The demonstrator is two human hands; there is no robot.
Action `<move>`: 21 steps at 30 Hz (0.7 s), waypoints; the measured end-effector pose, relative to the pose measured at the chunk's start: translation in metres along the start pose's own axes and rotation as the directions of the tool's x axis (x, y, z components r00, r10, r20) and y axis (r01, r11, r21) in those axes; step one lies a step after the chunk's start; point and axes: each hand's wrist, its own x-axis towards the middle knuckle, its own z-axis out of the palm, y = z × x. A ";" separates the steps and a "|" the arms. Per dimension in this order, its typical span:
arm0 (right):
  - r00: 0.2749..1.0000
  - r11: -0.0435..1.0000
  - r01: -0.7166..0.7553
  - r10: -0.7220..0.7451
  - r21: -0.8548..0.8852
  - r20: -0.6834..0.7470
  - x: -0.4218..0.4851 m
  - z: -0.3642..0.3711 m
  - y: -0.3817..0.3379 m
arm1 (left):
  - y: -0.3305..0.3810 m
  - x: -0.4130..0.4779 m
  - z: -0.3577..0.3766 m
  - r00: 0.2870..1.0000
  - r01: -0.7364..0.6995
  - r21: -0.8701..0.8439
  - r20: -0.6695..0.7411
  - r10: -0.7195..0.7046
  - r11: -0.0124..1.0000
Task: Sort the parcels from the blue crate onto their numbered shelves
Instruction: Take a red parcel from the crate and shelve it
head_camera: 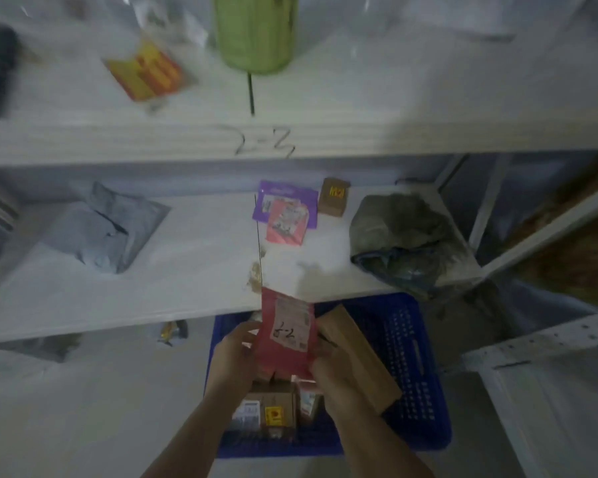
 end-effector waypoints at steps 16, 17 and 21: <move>0.756 0.790 0.609 -0.552 0.069 -0.351 -0.332 -0.205 -0.138 | 0.286 -0.254 -0.045 0.849 -0.523 -0.050 -0.123 0.515 0.851; 0.694 0.746 0.665 -0.614 0.009 -0.376 -0.352 -0.217 -0.145 | 0.304 -0.267 -0.050 0.826 -0.563 -0.075 -0.093 0.556 0.823; 0.469 0.596 0.788 -0.742 -0.152 -0.478 -0.435 -0.254 -0.169 | 0.372 -0.324 -0.075 0.706 -0.708 -0.125 -0.103 0.701 0.695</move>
